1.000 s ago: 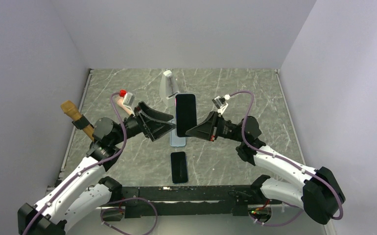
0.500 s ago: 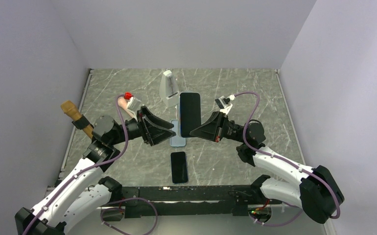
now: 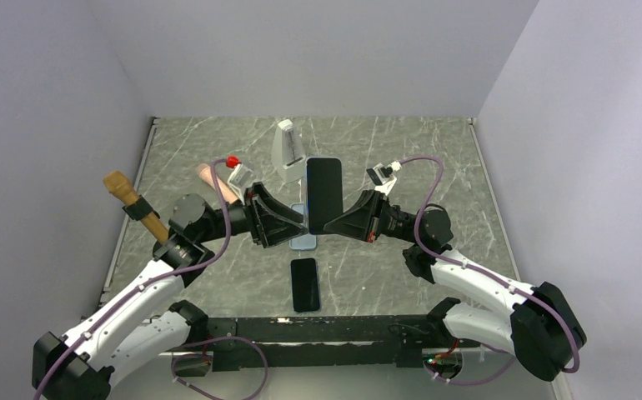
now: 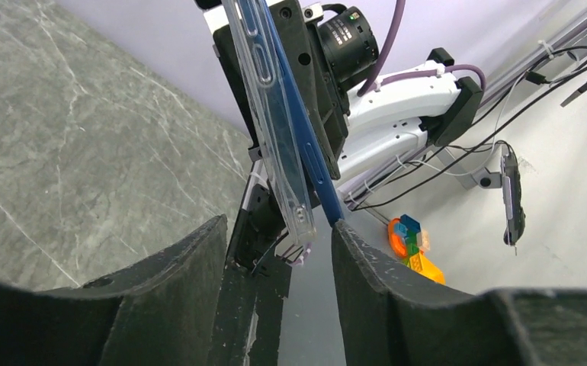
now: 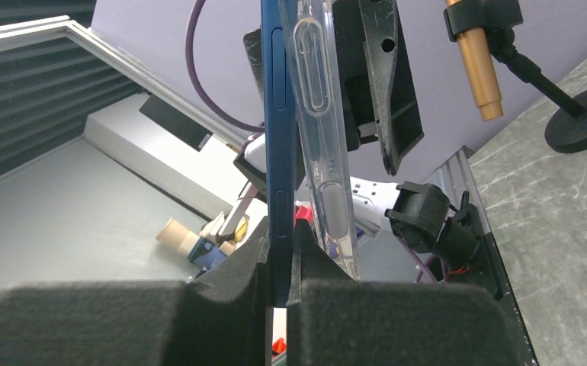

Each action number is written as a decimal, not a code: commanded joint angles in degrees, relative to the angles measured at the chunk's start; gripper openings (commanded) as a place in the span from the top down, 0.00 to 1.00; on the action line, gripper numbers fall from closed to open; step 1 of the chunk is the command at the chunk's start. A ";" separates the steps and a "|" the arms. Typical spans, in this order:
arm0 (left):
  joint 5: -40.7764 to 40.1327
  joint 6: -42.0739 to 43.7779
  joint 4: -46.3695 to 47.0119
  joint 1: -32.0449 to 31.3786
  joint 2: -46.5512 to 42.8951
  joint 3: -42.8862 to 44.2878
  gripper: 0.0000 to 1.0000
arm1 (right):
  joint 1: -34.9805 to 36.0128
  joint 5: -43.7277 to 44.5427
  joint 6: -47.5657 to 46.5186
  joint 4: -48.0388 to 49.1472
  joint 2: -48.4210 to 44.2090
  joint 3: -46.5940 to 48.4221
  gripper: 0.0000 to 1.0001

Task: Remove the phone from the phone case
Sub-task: Remove the phone case from the phone.

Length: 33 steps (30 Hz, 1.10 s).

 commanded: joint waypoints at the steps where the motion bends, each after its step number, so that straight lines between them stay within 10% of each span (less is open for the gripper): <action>1: -0.02 0.07 2.10 -0.99 1.03 1.34 0.46 | -0.19 0.20 0.26 7.76 -0.55 0.38 1.00; 6: -0.85 1.77 -0.42 -0.98 2.08 2.60 0.61 | -0.12 -0.04 1.55 10.19 0.17 -0.01 1.00; 22: -2.96 1.17 -2.06 -1.01 5.08 5.54 0.62 | -0.11 -0.09 -0.30 7.51 0.14 -0.24 1.00; 30: -6.66 2.35 -6.65 -1.00 6.94 8.59 1.00 | 0.13 0.23 -2.33 3.46 -0.03 -0.13 1.00; 33: -14.82 5.21 -17.33 -1.03 6.33 10.57 1.00 | 0.25 0.65 -4.69 -1.24 -1.33 0.40 1.00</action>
